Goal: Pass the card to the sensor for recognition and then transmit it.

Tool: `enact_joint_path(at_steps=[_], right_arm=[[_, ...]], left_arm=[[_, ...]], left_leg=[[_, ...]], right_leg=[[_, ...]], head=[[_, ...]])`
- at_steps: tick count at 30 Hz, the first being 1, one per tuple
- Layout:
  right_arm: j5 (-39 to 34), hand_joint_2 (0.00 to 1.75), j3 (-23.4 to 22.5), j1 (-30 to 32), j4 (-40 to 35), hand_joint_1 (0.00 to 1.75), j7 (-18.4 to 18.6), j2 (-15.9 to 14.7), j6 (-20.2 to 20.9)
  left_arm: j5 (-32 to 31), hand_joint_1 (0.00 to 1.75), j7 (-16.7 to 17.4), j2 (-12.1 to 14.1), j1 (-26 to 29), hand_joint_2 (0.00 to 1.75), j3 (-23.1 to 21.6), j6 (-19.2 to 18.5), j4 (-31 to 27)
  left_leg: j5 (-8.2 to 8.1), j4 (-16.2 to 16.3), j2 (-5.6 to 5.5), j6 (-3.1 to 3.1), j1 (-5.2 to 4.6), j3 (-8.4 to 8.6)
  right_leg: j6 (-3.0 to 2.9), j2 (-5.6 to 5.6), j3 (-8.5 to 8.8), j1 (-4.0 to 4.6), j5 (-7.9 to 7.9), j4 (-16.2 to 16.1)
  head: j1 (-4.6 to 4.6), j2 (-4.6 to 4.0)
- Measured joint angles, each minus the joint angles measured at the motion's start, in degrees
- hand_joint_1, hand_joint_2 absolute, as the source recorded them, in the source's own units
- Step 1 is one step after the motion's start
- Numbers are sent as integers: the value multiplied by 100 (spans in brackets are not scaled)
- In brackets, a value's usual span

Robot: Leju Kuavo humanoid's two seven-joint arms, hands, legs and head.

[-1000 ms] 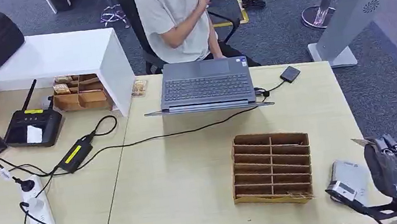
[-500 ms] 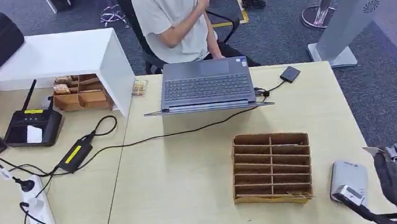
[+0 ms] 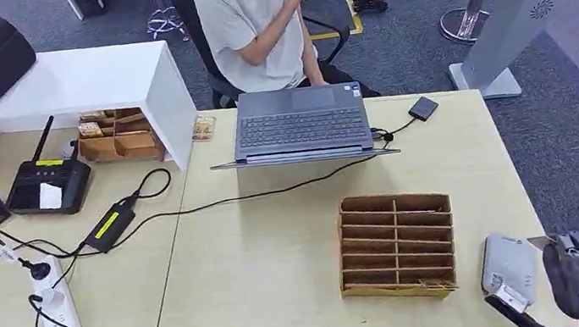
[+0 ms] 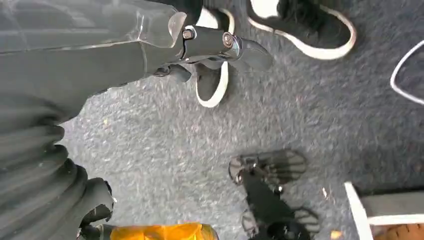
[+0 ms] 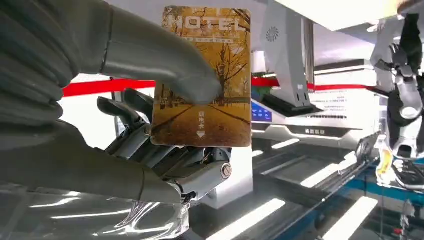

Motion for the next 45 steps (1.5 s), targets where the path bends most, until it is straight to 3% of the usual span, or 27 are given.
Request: enact_joint_path(at_steps=[16, 22, 45], right_arm=[[85, 175, -114, 10, 312, 175, 11, 98, 0], [111, 175, -122, -8, 728, 175, 98, 98, 0], [153, 175, -352, -160, 1077, 175, 46, 98, -59]], left_arm=[[31, 0, 122, -24, -14, 175, 26, -150, 0], [55, 0, 245, -44, -14, 175, 122, -494, 0], [11, 0, 308, -52, -14, 175, 147, -614, 0]], left_leg=[[0, 0, 1, 0, 0, 0], [0, 0, 1, 0, 0, 0], [0, 0, 3, 0, 1, 8]], right_leg=[[0, 1, 0, 0, 0, 0], [0, 0, 0, 0, 0, 0], [0, 1, 8, 0, 0, -1]], head=[[0, 0], [-2, 0], [0, 0]])
